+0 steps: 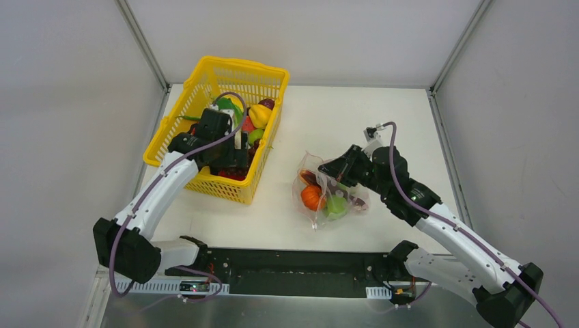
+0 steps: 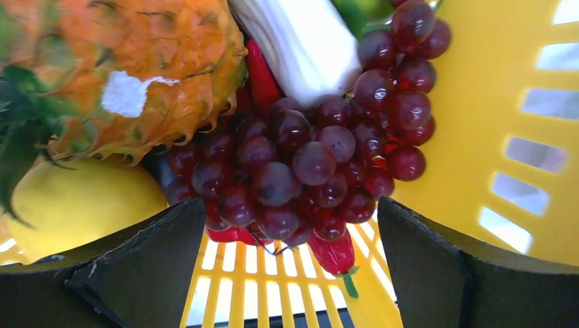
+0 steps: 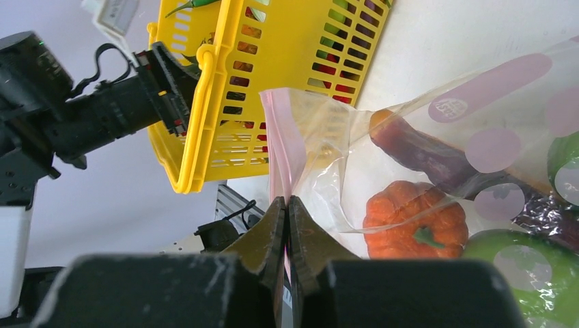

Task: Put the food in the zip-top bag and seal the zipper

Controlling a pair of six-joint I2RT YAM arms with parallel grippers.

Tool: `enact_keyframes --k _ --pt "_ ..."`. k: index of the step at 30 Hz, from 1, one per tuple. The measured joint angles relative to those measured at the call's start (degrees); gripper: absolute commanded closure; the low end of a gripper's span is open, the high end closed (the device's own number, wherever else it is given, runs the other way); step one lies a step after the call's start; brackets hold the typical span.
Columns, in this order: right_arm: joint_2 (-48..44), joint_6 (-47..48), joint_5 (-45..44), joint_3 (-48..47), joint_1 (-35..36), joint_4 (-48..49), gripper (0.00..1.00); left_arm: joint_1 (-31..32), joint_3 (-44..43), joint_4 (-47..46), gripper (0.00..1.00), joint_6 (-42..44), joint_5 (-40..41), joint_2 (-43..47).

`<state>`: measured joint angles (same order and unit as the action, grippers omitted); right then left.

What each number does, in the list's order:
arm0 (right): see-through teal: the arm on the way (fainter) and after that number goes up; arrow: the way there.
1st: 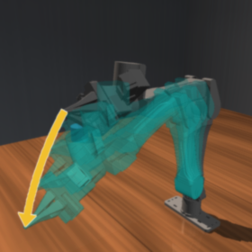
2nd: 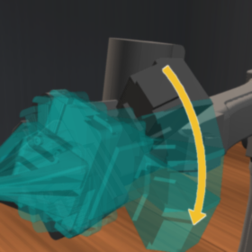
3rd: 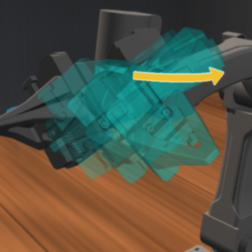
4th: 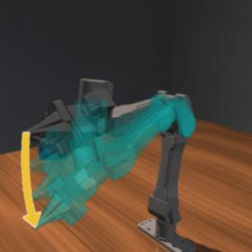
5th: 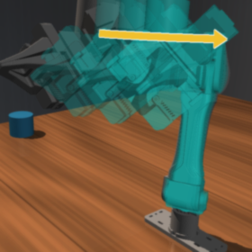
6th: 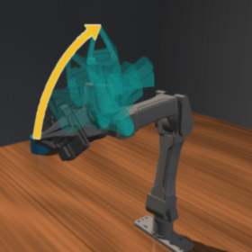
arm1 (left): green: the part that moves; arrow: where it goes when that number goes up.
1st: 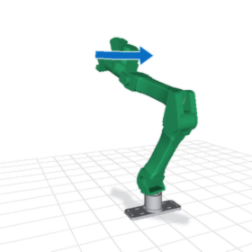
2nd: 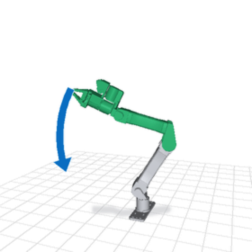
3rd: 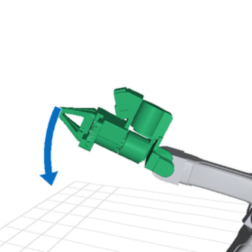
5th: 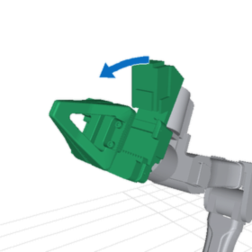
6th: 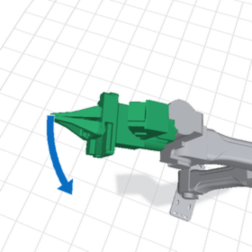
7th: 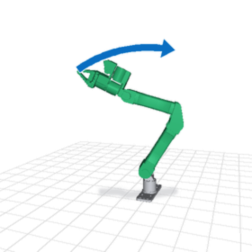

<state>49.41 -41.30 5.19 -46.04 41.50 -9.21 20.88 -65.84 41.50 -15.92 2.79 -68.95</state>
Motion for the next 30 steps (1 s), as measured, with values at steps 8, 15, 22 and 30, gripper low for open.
enact_keyframes --k 8,15,22,30 --pt "0.6 0.0 0.0 0.0 0.0 0.0 0.95 0.0 -0.5 0.5 0.01 0.2 2.9 -2.8" --pt "0.7 0.0 0.0 0.0 0.0 0.1 0.95 -1.6 -4.4 3.0 0.01 2.5 11.1 10.4" --pt "1.8 0.0 0.3 0.0 0.0 0.4 0.95 -8.4 -6.5 10.5 0.01 5.6 11.3 4.1" --pt "1.5 0.0 0.2 0.0 0.0 0.4 0.95 -12.3 -4.8 11.3 0.01 8.7 9.9 -4.9"
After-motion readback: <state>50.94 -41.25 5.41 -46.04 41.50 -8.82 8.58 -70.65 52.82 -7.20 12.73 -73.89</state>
